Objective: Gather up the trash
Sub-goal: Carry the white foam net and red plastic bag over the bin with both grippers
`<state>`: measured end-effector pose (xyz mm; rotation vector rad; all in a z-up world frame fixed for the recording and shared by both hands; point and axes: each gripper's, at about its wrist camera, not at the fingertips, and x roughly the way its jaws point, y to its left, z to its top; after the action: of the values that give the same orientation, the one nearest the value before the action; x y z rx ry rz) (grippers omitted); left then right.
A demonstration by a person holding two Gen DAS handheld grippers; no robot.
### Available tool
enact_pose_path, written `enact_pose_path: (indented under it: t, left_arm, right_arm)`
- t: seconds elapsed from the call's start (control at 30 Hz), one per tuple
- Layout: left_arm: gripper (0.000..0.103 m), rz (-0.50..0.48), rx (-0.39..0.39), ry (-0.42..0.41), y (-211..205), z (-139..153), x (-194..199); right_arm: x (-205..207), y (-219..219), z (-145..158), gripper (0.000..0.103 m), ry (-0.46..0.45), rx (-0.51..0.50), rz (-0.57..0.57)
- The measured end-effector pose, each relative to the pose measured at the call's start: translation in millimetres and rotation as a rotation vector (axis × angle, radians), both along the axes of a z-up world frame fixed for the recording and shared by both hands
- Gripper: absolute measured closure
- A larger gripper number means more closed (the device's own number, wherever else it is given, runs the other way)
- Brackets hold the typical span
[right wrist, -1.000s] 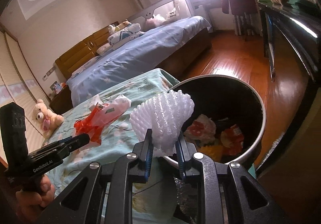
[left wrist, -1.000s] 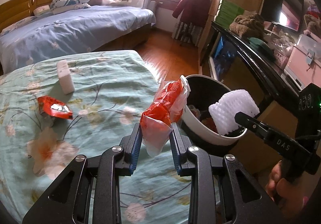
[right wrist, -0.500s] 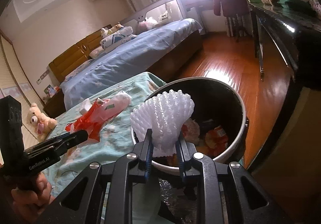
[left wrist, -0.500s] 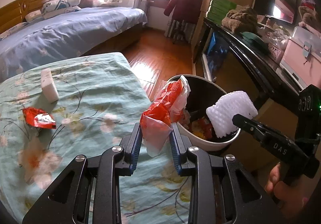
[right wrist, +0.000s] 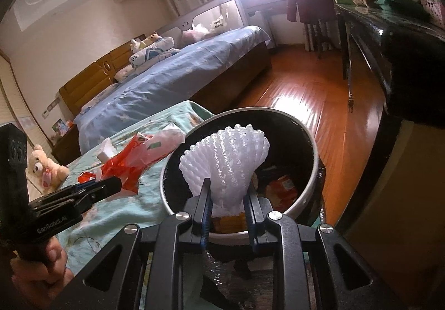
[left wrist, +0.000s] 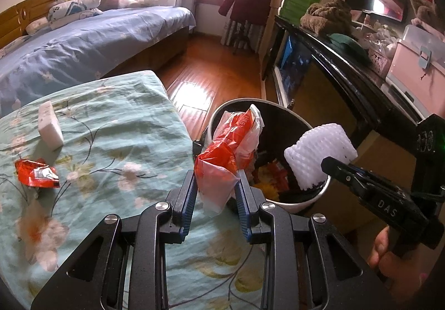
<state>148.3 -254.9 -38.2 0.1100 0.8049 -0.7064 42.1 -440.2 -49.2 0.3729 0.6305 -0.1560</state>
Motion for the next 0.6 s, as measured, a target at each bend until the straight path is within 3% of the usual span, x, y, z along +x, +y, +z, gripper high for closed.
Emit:
enact_pose_path:
  t: [0.6]
  left_arm:
    - [0.077,-0.021,0.021,0.003,-20.0,-2.2,6.4]
  right_arm:
    - [8.4,-4.9,-2.8,0.081,0.014,-0.041,-0.022]
